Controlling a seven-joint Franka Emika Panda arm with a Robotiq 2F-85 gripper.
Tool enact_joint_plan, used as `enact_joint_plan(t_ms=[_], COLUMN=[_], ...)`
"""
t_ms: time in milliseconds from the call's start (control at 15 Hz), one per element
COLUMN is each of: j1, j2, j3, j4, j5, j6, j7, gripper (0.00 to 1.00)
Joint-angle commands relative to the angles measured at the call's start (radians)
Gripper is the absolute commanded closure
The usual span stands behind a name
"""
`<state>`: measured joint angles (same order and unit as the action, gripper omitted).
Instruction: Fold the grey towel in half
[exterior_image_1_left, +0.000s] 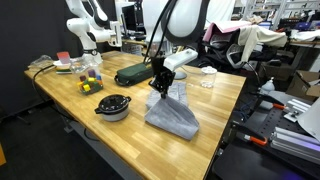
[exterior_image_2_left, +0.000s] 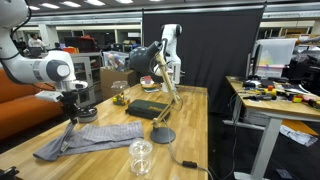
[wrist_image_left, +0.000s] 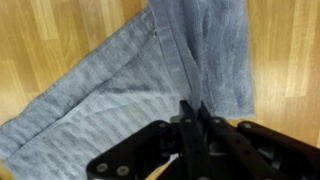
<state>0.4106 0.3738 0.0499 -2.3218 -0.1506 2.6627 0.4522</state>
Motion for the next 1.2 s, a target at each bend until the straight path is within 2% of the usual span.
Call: enact_joint_plan(t_ms=[0,133,267,400,467,1133], j1=[0.049,0.049,0.018,-0.013,-0.01,-0.017], j2=[-0.028,-0.03,-0.023,-0.018,-0.021,-0.02], j3=[-0.087,-0.128,-0.137,-0.132,-0.128,-0.126], j4=[0.028,0.056,0.085,0.101,0.086,0.089], j5=[-0.178,-0.282,-0.313,-0.296,-0.291,-0.29], j6=[-0.024,-0.023,-0.023,-0.022,-0.004,-0.004], j7=[0.072,0.109,0.105,0.063,0.082,0.075], gripper=[0.98,0.98,0.98,0.98,0.92,0.92])
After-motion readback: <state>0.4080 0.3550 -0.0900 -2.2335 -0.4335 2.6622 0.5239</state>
